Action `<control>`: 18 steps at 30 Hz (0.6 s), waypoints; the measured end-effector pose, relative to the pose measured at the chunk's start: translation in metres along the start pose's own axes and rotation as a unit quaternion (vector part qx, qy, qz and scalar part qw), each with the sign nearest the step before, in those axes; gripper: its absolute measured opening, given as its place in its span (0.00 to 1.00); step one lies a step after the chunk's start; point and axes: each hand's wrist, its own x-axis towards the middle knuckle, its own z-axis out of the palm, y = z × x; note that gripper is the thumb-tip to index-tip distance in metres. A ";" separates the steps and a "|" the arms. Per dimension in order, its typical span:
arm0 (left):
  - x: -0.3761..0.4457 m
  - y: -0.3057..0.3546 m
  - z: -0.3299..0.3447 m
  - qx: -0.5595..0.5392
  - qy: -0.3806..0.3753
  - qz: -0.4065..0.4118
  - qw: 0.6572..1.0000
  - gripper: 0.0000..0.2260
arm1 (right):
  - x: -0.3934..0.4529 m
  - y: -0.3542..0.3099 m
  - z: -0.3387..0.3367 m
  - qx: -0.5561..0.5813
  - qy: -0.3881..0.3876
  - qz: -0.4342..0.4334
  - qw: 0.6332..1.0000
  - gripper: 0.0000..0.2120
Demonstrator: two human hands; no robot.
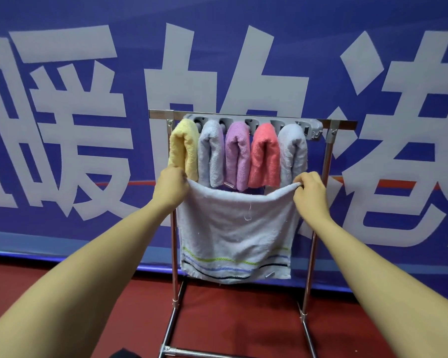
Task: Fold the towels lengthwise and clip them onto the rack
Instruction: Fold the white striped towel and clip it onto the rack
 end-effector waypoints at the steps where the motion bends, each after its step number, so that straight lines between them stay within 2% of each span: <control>1: -0.001 0.003 0.003 0.005 -0.011 0.021 1.000 0.10 | -0.001 -0.001 0.002 0.010 -0.011 -0.023 1.000 0.11; 5: -0.004 0.019 0.014 -0.015 -0.020 0.096 0.995 0.11 | -0.003 -0.006 0.013 0.013 -0.037 -0.131 0.991 0.11; 8: 0.001 0.033 0.025 0.005 -0.014 0.150 0.989 0.06 | -0.006 -0.017 0.022 -0.004 -0.050 -0.216 0.975 0.10; 10: 0.002 0.043 0.030 -0.009 -0.027 0.172 0.985 0.09 | -0.008 -0.026 0.026 -0.023 -0.048 -0.259 0.964 0.11; 14: -0.004 0.063 0.032 -0.101 -0.043 0.209 0.972 0.10 | -0.014 -0.038 0.032 -0.081 -0.020 -0.285 0.955 0.14; 18: -0.012 0.080 0.029 -0.173 -0.103 0.224 0.954 0.11 | -0.020 -0.041 0.044 -0.040 -0.038 -0.246 0.968 0.08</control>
